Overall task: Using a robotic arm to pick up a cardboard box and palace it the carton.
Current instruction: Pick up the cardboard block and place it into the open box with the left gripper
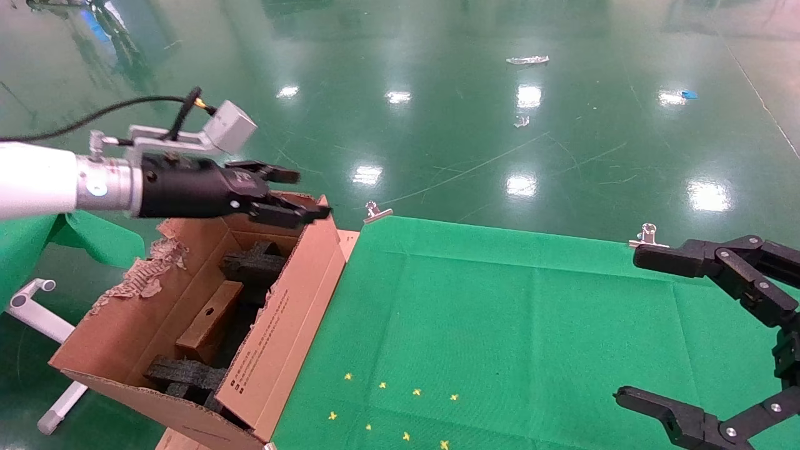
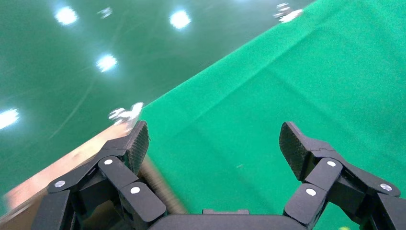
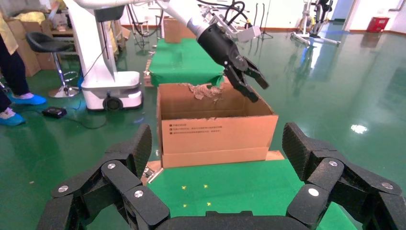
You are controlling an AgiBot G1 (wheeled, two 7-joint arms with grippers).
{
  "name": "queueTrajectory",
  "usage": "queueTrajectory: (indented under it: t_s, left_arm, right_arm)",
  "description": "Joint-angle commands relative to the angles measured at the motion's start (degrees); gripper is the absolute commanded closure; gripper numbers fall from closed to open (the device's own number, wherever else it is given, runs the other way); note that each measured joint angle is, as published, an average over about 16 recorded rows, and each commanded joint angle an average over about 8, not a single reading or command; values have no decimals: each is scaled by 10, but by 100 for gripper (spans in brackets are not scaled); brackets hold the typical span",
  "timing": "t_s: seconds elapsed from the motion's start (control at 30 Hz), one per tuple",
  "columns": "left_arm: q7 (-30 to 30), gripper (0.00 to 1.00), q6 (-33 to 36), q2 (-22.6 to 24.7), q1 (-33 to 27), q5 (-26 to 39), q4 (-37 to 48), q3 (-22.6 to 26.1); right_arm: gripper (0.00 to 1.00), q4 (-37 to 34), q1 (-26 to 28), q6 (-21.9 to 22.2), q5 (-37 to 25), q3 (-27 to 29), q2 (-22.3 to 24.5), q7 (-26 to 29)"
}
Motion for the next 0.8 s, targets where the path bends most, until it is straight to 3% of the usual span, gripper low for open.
queueTrajectory:
  t_s: [0.03, 0.8]
  left_arm:
    - [3, 0, 8, -1, 19, -9, -21, -22]
    - [44, 0, 96, -10, 239, -108, -261, -281]
  right_arm:
    - [0, 0, 0, 0, 0, 0, 0, 0]
    - [0, 0, 0, 0, 0, -1, 0, 0]
